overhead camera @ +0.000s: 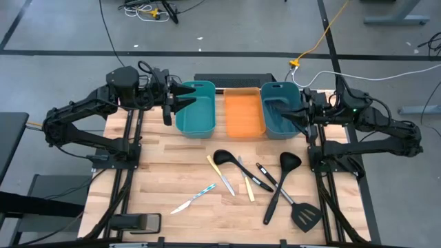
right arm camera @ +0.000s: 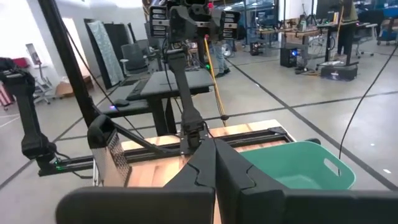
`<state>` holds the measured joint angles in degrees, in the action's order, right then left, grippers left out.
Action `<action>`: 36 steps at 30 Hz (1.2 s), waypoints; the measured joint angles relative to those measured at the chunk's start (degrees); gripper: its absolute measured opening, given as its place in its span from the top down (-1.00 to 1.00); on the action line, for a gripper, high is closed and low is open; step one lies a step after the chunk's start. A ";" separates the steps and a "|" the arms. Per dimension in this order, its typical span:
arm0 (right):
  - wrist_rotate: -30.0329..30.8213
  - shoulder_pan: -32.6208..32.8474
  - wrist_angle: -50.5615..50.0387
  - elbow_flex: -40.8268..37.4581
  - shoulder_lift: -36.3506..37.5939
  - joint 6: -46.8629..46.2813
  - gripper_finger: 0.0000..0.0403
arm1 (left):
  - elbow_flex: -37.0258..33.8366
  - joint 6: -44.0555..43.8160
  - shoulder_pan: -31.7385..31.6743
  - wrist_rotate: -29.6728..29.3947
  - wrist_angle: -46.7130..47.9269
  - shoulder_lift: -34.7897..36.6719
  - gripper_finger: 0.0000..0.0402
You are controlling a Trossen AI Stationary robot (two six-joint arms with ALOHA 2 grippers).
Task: Pick & Place Kitchen Items
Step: Put the right black serving spoon into the light green bin
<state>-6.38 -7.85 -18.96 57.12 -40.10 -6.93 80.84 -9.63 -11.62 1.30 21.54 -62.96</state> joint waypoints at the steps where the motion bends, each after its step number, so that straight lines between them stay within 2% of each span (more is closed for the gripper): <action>1: -0.03 0.36 0.00 0.01 0.01 0.59 1.00 | 0.00 0.00 0.00 0.00 0.02 0.00 0.10; 6: -0.54 2.96 -1.39 0.01 -0.36 6.88 1.00 | 0.00 0.00 0.00 0.00 0.02 0.00 0.10; 11: -0.68 5.29 -4.15 -0.02 -1.67 8.82 0.98 | 0.00 0.00 0.02 -0.02 0.02 0.00 0.10; 29: -0.65 12.01 -19.23 -0.04 -4.70 8.91 0.99 | 0.02 0.87 0.00 -0.26 0.04 0.00 0.10; 36: -0.67 13.02 -22.81 -0.04 -6.31 5.48 0.95 | 0.01 0.87 0.01 -0.26 0.04 0.00 0.10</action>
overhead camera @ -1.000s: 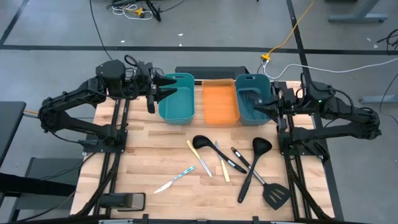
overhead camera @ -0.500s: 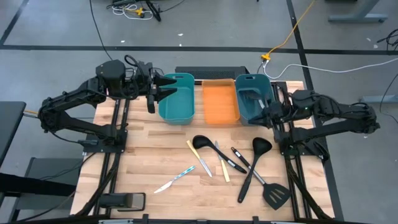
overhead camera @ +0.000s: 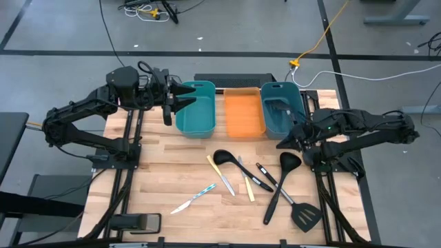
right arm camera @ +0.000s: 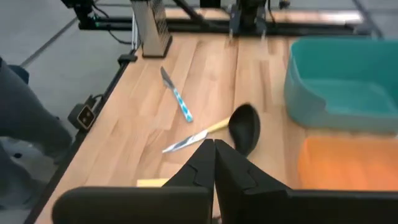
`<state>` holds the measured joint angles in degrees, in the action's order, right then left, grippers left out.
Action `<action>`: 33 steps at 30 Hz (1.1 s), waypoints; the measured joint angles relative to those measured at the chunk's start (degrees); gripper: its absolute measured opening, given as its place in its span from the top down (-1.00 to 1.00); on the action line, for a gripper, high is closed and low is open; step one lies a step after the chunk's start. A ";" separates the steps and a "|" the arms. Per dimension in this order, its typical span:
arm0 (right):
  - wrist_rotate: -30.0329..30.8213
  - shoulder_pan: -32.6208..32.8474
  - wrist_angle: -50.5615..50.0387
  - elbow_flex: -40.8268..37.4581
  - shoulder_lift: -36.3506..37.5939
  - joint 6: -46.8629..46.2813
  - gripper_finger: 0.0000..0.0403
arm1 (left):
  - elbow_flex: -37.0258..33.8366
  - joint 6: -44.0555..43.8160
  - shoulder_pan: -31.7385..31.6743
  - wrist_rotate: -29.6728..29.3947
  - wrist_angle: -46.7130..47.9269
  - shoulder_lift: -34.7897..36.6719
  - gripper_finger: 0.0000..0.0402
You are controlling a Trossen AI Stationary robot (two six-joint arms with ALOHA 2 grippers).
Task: Pick & Place Kitchen Items
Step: Put the right black serving spoon into the light green bin
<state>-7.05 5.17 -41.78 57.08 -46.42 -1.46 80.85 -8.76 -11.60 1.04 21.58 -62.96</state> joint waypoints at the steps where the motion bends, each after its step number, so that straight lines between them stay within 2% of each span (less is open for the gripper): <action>1: -0.02 0.00 -0.26 0.00 -0.32 -1.27 0.93 | 0.01 -0.02 -0.01 0.00 -0.02 0.00 0.10; 6: -1.25 -0.02 -0.82 0.00 -2.34 -6.48 0.87 | -0.01 -0.15 0.00 0.02 -0.01 0.00 0.10; 23: -5.98 0.19 -7.62 0.01 -10.56 0.20 0.84 | 0.00 -0.05 0.01 0.04 -0.02 0.00 0.10; 27: -5.86 0.58 -8.87 0.00 -12.27 2.63 0.73 | -0.01 0.52 -0.01 0.04 -0.01 0.00 0.10; 33: -4.37 2.00 -11.01 0.02 -13.80 5.54 0.42 | -0.01 1.27 -0.01 0.06 -0.02 0.00 0.10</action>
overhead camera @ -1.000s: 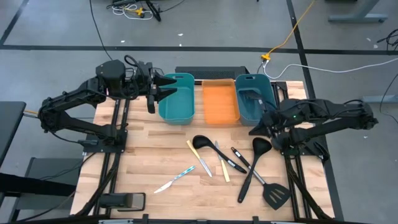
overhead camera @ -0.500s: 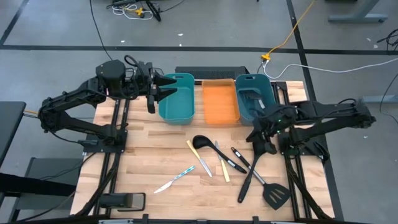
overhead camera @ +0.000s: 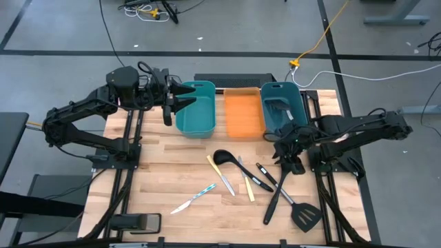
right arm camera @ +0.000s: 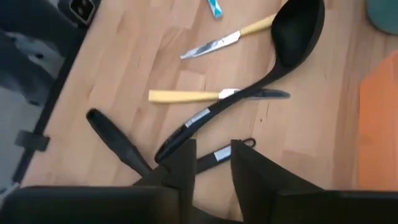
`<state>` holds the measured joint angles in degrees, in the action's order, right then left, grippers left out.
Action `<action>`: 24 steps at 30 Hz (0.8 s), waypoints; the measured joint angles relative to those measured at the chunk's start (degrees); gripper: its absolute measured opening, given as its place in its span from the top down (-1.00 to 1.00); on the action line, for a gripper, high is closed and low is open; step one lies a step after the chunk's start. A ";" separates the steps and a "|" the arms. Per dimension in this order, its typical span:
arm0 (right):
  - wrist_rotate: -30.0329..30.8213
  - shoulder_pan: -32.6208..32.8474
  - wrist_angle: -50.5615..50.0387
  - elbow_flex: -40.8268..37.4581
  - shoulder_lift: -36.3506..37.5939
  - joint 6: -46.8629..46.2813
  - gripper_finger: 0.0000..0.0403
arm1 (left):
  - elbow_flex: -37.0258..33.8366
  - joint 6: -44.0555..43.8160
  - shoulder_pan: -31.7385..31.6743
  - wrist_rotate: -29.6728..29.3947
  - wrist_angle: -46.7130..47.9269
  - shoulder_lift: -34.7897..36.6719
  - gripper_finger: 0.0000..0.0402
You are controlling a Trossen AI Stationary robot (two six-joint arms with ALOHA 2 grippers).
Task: Pick & Place Kitchen Items
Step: Put the right black serving spoon into the light green bin
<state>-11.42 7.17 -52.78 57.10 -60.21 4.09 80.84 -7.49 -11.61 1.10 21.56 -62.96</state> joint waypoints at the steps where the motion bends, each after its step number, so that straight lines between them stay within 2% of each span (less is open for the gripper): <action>1: 0.40 0.35 -0.40 0.00 -0.18 0.44 0.37 | 0.02 0.00 0.02 0.00 0.00 0.00 0.10; 9: 0.47 4.24 -3.79 0.00 -1.47 1.93 0.06 | 0.00 0.74 0.00 0.02 0.00 0.00 0.10; 24: 3.02 7.33 -5.36 0.00 -4.33 3.24 -0.20 | 0.02 1.09 0.00 1.49 0.02 0.00 0.10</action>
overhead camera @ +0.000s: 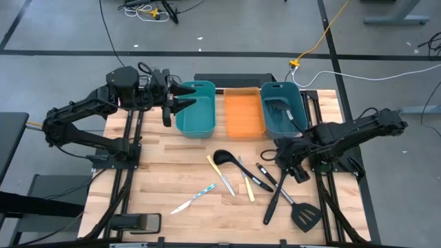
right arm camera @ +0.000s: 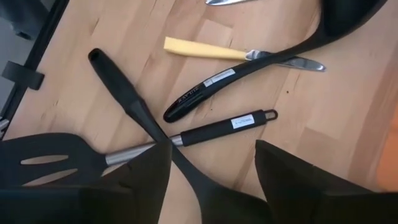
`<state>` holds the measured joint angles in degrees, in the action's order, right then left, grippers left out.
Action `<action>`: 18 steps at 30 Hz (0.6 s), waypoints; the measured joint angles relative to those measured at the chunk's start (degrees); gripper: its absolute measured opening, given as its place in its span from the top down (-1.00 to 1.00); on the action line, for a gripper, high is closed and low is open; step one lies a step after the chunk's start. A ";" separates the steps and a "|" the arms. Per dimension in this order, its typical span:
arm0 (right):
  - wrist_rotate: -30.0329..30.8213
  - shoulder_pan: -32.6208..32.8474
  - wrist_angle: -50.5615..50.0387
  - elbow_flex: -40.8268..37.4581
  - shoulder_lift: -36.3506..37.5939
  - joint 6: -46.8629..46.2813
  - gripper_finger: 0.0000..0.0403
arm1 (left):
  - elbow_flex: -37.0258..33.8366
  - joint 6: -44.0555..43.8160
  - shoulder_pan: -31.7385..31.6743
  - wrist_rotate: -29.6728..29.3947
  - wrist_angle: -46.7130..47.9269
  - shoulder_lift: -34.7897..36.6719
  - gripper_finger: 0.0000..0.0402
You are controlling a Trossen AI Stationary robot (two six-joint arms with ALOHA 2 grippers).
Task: Pick & Place Kitchen Items
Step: Put the right black serving spoon into the light green bin
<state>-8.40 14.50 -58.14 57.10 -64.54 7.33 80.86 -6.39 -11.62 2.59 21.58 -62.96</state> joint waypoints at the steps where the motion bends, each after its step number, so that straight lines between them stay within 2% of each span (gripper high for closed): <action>1: 0.01 0.00 -0.07 0.00 -0.23 0.00 -0.22 | -0.02 0.07 0.00 0.00 0.00 0.00 0.10; 10: 0.01 0.33 -2.73 0.00 -3.24 2.93 -0.46 | -0.02 1.45 0.01 0.02 0.01 0.00 0.10; 18: 0.01 2.14 -3.31 0.00 -4.08 8.90 -0.50 | -0.02 1.86 0.02 0.02 0.02 0.00 0.10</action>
<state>-8.40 16.65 -61.45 57.10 -68.62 16.23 80.84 -4.54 -11.60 2.61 21.61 -62.96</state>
